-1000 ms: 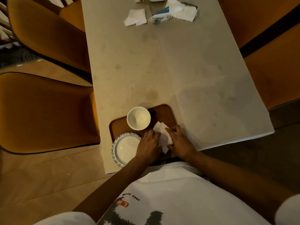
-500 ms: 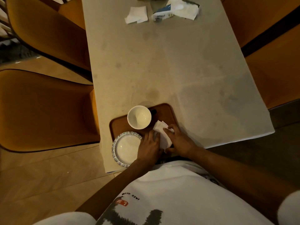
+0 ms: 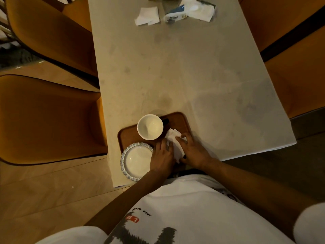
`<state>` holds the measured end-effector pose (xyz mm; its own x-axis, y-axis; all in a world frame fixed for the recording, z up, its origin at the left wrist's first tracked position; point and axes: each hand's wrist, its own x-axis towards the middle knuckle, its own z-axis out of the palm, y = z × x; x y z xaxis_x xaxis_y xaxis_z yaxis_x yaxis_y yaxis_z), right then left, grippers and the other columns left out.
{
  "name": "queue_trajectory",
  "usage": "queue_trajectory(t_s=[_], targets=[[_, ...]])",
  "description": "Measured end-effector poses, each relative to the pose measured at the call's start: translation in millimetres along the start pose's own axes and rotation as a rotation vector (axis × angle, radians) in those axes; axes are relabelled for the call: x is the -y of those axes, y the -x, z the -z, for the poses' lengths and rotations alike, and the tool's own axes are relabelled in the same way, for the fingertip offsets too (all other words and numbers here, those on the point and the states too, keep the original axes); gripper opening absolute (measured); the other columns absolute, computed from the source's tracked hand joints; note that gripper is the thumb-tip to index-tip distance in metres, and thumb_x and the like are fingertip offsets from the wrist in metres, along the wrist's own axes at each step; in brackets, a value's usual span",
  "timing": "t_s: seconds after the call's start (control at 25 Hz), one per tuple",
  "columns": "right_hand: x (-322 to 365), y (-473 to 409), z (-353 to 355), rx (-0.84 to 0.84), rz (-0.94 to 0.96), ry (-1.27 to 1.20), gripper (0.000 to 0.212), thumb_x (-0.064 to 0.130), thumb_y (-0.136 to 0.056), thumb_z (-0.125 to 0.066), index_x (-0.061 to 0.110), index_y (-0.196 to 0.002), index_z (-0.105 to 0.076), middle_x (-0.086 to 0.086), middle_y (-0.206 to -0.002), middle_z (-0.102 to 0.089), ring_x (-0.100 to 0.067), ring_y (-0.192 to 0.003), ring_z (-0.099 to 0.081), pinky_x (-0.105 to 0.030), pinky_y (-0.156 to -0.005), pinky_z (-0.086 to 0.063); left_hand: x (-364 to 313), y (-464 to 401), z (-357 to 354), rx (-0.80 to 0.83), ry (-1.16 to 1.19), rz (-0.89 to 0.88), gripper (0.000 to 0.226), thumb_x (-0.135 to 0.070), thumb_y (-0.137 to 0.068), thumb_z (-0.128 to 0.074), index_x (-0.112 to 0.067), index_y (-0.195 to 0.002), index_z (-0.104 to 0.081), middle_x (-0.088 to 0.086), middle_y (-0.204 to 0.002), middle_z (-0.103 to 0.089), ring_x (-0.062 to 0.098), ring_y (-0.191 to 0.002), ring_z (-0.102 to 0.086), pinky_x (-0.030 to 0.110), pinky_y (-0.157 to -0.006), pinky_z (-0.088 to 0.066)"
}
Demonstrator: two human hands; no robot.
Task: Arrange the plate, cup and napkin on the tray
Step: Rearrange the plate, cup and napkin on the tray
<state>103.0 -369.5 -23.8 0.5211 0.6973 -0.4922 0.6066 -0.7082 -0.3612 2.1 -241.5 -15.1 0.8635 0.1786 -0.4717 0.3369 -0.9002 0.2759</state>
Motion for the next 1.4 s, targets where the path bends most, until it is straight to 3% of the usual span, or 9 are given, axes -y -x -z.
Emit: queue_trajectory(t_s=[0.16, 0.72, 0.92, 1.08, 1.2, 1.4], targets=[[-2.8, 4.9, -5.5, 0.008, 0.010, 0.002, 0.091, 0.038, -0.077, -0.075, 0.019, -0.151, -0.025, -0.009, -0.152, -0.020, -0.031, -0.128, -0.041, -0.041, -0.102, -0.046, -1.2, 0.1, -3.1, -0.006, -0.023, -0.003, 0.084, -0.043, -0.078, -0.074, -0.003, -0.144, -0.039, 0.024, -0.143, -0.044, 0.040, -0.127, -0.045, 0.045, -0.105, -0.044], [-9.6, 0.1, -5.3, 0.035, 0.064, -0.017, 0.092, 0.040, -0.075, -0.076, 0.021, -0.150, -0.025, -0.010, -0.150, -0.018, -0.034, -0.125, -0.042, -0.044, -0.100, -0.049, -3.5, 4.2, 6.7, -0.025, -0.056, -0.017, 0.078, -0.044, -0.080, -0.071, -0.005, -0.141, -0.042, 0.021, -0.142, -0.046, 0.039, -0.128, -0.046, 0.046, -0.105, -0.042], [-9.7, 5.8, 5.9, -0.013, 0.123, -0.022, 0.068, 0.037, -0.088, -0.062, 0.017, -0.147, -0.035, -0.012, -0.149, -0.026, -0.034, -0.122, -0.048, -0.043, -0.097, -0.049, -1.6, 18.4, 1.6, -0.113, -0.035, 0.011, 0.064, -0.038, -0.085, -0.064, -0.006, -0.138, -0.047, 0.020, -0.143, -0.049, 0.038, -0.132, -0.045, 0.048, -0.111, -0.038], [-5.6, 6.8, 6.4, -0.120, 0.133, 0.052, 0.053, 0.038, -0.092, -0.055, 0.019, -0.140, -0.044, -0.010, -0.146, -0.036, -0.030, -0.121, -0.050, -0.040, -0.096, -0.048, 1.1, 45.3, -14.5, -0.126, 0.013, 0.225, 0.064, -0.043, -0.094, -0.048, -0.012, -0.148, -0.029, 0.019, -0.152, -0.035, 0.037, -0.141, -0.031, 0.053, -0.119, -0.025], [2.7, 8.4, 0.7, -0.122, 0.124, 0.110, 0.059, 0.047, -0.092, -0.051, 0.019, -0.143, -0.041, -0.012, -0.152, -0.036, -0.033, -0.136, -0.039, -0.046, -0.105, -0.042, 13.0, 59.4, -15.0, -0.141, 0.078, 0.343, 0.073, -0.052, -0.094, -0.044, -0.017, -0.153, -0.017, 0.018, -0.159, -0.024, 0.038, -0.147, -0.018, 0.054, -0.121, -0.015], [14.3, 15.8, -18.0, -0.040, 0.078, 0.266, 0.073, 0.060, -0.095, -0.031, 0.022, -0.155, -0.014, -0.011, -0.165, -0.010, -0.033, -0.152, -0.004, -0.052, -0.121, -0.006, 45.7, 76.4, -10.3, -0.125, 0.113, 0.349, 0.086, -0.068, -0.088, -0.042, -0.025, -0.155, -0.010, 0.014, -0.165, -0.010, 0.035, -0.151, -0.007, 0.055, -0.122, -0.008]])
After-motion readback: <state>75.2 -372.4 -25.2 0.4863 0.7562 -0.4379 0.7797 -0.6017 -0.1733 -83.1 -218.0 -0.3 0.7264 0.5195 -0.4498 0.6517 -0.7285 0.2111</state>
